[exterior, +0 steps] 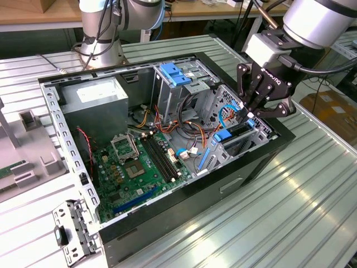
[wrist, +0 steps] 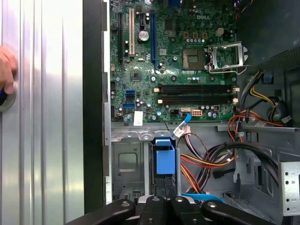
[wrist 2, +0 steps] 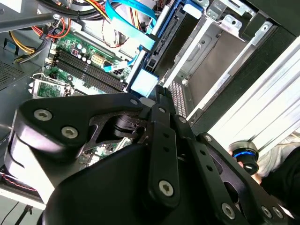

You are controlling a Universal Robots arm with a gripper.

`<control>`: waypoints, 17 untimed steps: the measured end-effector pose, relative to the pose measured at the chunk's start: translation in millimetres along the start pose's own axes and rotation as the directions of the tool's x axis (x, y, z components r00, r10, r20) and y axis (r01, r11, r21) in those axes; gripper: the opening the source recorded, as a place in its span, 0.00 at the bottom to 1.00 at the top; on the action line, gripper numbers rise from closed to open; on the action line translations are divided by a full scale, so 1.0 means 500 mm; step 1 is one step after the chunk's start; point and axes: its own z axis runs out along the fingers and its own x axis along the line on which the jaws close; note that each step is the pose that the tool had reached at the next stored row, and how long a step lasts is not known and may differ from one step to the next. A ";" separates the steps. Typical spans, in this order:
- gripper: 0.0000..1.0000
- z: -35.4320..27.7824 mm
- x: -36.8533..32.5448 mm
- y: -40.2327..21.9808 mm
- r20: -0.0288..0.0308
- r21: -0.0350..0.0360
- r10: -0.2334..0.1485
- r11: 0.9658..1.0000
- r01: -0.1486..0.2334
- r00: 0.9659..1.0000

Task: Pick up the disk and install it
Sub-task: 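Insert the disk into the insertion slot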

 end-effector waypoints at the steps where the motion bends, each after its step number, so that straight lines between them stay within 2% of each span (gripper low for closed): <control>1: 0.11 0.000 0.000 0.000 0.000 0.000 0.000 1.000 0.000 1.000; 4: 0.11 0.000 0.000 -0.001 0.000 0.000 0.000 1.000 0.000 1.000; 7: 0.11 0.000 0.000 -0.008 0.000 0.000 0.000 1.000 0.000 1.000; 10: 0.11 -0.001 -0.001 -0.024 0.000 0.000 0.000 1.000 0.000 1.000; 17: 0.11 0.005 -0.001 -0.049 0.000 0.000 0.000 1.000 0.000 1.000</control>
